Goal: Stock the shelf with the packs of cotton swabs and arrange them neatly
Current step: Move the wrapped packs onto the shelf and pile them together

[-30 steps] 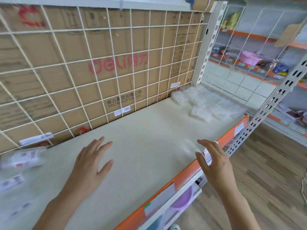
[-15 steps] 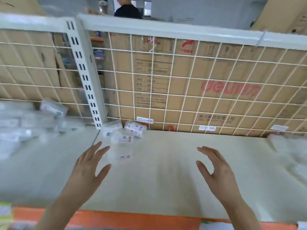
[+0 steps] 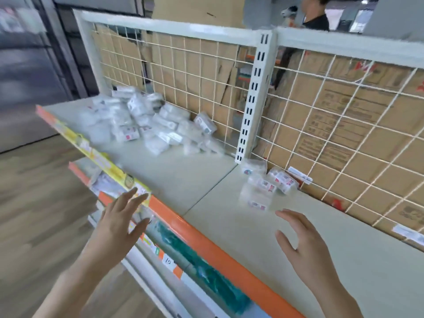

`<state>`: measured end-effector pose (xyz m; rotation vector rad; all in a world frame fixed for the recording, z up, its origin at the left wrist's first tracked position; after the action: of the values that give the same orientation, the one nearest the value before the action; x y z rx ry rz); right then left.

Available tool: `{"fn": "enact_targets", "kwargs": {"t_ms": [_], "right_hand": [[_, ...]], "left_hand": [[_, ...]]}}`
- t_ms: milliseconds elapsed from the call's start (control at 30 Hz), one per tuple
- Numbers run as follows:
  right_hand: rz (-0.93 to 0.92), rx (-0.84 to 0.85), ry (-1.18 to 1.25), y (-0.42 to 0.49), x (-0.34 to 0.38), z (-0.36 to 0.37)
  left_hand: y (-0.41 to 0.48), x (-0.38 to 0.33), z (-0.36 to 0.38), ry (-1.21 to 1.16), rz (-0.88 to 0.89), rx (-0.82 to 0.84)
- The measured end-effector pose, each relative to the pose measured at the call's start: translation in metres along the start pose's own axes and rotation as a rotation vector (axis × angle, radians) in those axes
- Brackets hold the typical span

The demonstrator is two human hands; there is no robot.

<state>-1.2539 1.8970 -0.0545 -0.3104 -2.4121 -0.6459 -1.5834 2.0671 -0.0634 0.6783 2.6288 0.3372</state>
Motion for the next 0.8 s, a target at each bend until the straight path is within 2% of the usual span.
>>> {"fn": "enact_targets", "kwargs": {"t_ms": [333,600,800], "right_hand": [[-0.067,0.072,0.086,0.065,0.046,0.076],[-0.061,-0.005,0.047,0.156,0.083,0.137],[-0.043,-0.039,-0.022,0.219,0.106,0.178]], "left_hand": [[0.012,0.087,-0.030,0.009,-0.112,-0.070],[0.114,0.175,-0.031,0.008,-0.070,-0.092],[0.198,0.213,-0.027,-0.040,0.004,-0.080]]}}
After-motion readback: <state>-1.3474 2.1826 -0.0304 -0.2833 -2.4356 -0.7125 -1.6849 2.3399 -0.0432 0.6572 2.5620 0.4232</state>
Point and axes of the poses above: each hand's wrist, its own y-axis towards the middle knuckle, its own z-axis out of the palm, x = y × z, the point moved 7 cm from there along y, towards the middle knuckle, and after that the axes turned 7 degrees about y, right-handed, at the moved point
